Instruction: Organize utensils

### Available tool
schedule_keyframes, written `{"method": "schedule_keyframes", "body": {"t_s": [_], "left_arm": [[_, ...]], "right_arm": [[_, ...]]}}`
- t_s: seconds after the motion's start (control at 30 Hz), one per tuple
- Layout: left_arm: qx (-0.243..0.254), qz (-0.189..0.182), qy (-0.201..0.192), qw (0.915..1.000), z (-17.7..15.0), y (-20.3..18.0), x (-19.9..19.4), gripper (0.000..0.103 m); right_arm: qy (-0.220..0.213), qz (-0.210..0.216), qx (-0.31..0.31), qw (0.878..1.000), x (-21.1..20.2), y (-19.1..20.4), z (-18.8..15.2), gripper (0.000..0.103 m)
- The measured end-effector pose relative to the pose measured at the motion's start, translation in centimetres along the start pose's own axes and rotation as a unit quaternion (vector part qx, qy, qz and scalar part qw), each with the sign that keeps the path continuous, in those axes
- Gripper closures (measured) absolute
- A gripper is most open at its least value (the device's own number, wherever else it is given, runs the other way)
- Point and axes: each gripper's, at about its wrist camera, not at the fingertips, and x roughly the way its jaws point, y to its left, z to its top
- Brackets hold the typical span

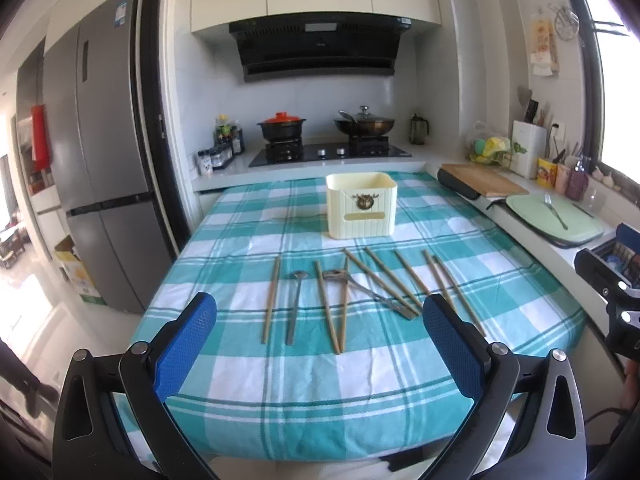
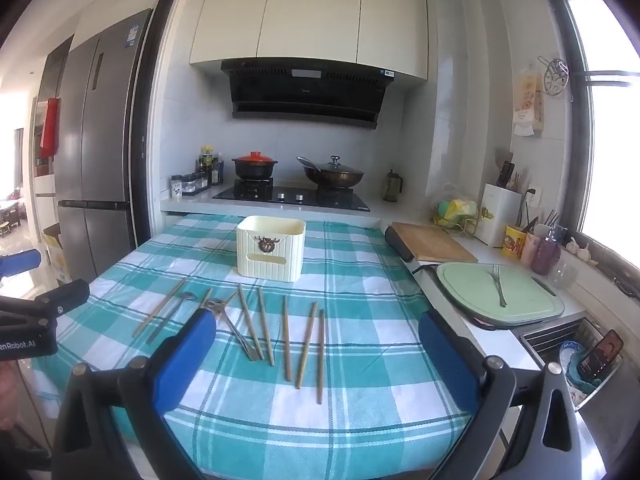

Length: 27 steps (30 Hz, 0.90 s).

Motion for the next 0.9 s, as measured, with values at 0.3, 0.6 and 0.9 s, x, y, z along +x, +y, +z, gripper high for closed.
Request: {"method": "schedule_keyframes", "body": {"t_s": [0.3, 0.6, 0.9], "left_arm": [[0.011, -0.016, 0.006, 0.9998, 0.1, -0.4, 0.2, 0.0], [-0.026, -0.014, 0.018, 0.9994, 0.2, 1.2, 0.8, 0.0], [-0.023, -0.016, 0.007, 0.9996, 0.6, 0.9, 0.4, 0.0]], "right_arm": [[-0.001, 0.001, -0.005, 1.0, 0.2, 0.1, 0.0, 0.0], [-0.002, -0.004, -0.004, 1.0, 0.3, 0.3, -0.2, 0.0], [-0.006, -0.008, -0.001, 1.0, 0.2, 0.0, -0.3, 0.0]]}}
